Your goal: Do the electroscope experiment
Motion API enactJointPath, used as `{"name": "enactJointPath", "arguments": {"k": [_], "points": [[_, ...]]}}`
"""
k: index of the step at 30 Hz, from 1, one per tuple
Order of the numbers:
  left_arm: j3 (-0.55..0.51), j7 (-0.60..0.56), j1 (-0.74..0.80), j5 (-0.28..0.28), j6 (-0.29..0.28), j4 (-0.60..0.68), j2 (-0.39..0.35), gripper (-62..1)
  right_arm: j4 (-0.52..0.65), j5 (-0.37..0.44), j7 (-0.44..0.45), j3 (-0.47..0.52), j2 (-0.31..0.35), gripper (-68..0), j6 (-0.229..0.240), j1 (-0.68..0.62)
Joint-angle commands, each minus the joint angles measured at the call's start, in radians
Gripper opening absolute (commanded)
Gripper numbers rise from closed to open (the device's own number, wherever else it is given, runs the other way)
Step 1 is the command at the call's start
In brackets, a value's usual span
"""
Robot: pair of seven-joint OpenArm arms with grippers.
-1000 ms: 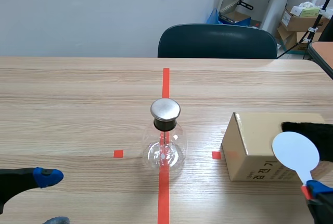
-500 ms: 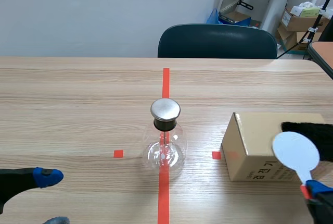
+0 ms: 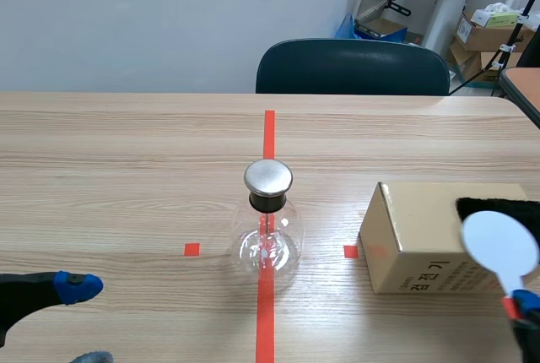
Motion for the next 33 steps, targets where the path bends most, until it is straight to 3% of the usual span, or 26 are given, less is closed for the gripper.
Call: {"name": "enactJointPath", "arguments": {"k": [1,3,7,9,11,19,33], "points": [[-0.002,-0.018,0.000,-0.005,-0.006,0.022,0.002,-20.1,0.018,0.006,0.005,0.003,0.005,-65.6,-0.054,-0.005],[-0.002,-0.018,0.000,-0.005,-0.006,0.022,0.002,-20.1,0.018,0.011,-0.028,0.003,0.005,-65.6,-0.054,-0.005],[-0.002,-0.018,0.000,-0.005,-0.006,0.022,0.002,-20.1,0.018,0.014,-0.253,0.004,0.005,-65.6,-0.054,-0.005],[-0.002,-0.018,0.000,-0.005,-0.006,0.022,0.002,-20.1,0.018,0.014,-0.320,0.004,0.005,-65.6,-0.054,-0.005],[-0.002,-0.018,0.000,-0.005,-0.006,0.022,0.002,-20.1,0.018,0.013,-0.314,0.004,0.005,-65.6,-0.054,-0.005],[-0.002,-0.018,0.000,-0.005,-0.006,0.022,0.002,-20.1,0.018,0.010,-0.097,0.003,0.005,-65.6,-0.054,-0.005],[-0.002,-0.018,0.000,-0.005,-0.006,0.022,0.002,-20.2,0.018,0.010,-0.087,0.003,0.005,-65.6,-0.054,-0.005]]}}
